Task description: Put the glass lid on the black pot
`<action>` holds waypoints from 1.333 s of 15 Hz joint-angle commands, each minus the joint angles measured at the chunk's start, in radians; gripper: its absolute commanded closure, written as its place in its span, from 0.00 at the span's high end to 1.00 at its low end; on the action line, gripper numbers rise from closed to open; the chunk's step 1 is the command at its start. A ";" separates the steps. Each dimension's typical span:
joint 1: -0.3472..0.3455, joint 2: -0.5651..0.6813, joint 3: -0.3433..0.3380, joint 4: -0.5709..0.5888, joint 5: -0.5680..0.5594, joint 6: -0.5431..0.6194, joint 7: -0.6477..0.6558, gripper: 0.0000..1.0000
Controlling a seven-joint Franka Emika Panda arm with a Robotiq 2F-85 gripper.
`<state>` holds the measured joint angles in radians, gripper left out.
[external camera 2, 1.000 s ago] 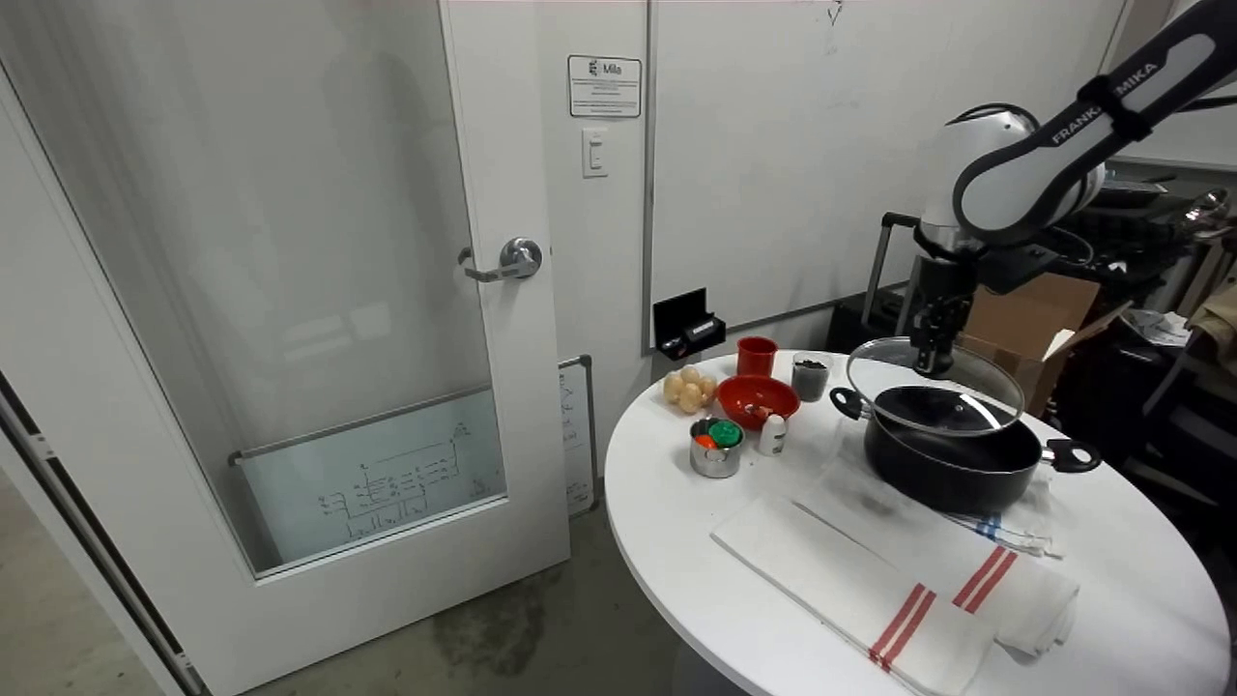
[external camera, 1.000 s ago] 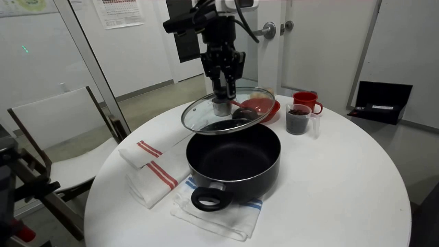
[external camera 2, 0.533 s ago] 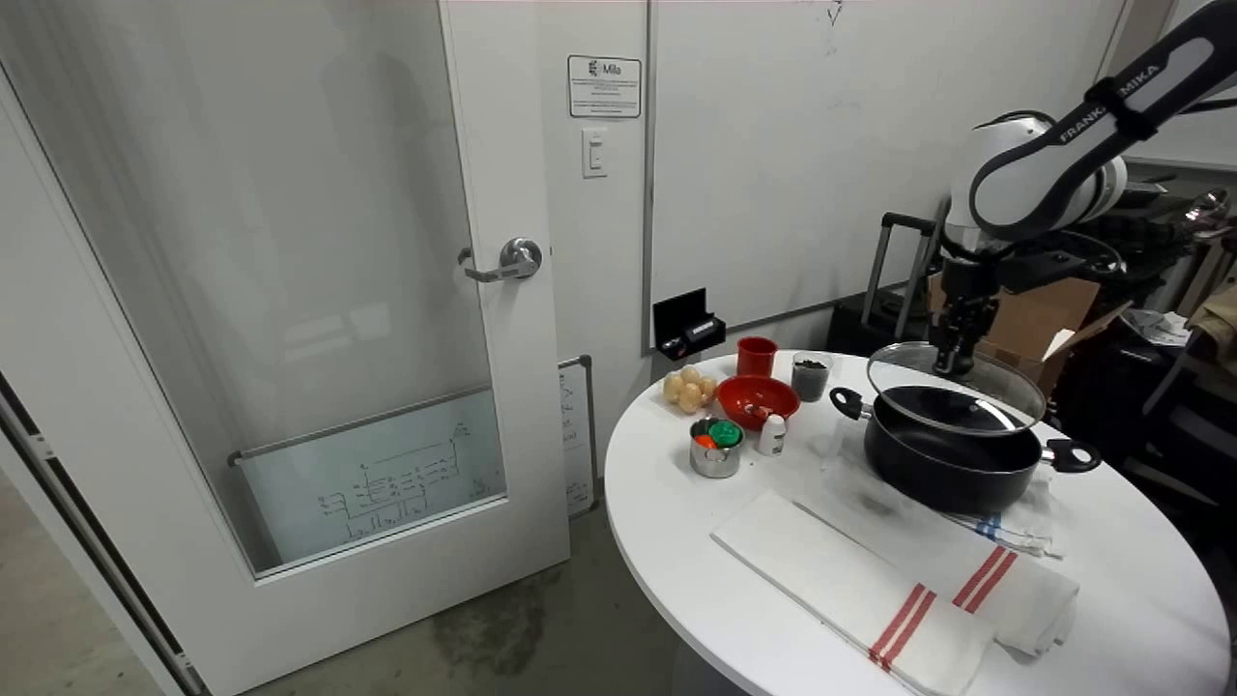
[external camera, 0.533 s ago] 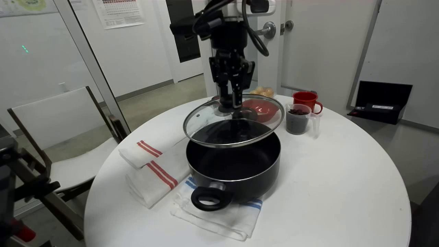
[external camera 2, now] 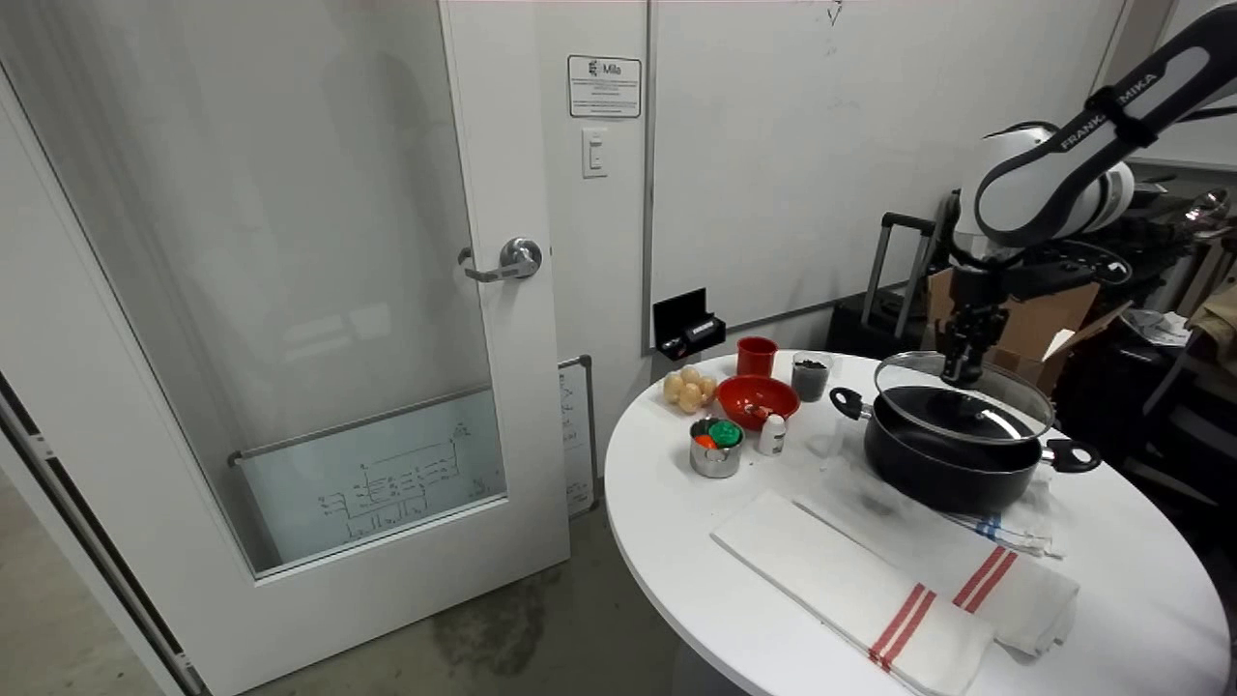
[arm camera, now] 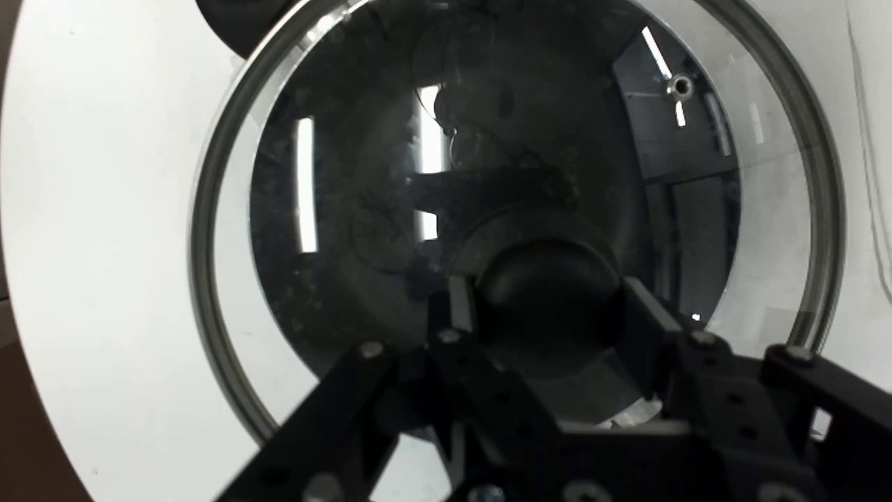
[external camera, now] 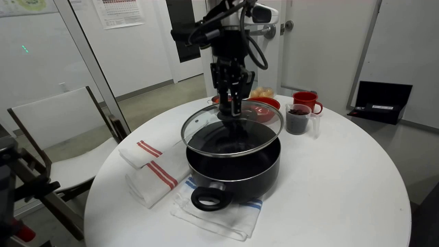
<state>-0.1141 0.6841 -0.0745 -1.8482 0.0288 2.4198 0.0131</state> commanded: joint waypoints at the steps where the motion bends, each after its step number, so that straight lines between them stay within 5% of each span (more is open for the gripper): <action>1: -0.008 -0.004 0.008 -0.014 0.019 0.024 0.002 0.26; 20: -0.046 0.094 0.026 0.045 0.036 0.092 -0.017 0.26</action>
<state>-0.1472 0.7742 -0.0642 -1.8269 0.0419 2.5080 0.0129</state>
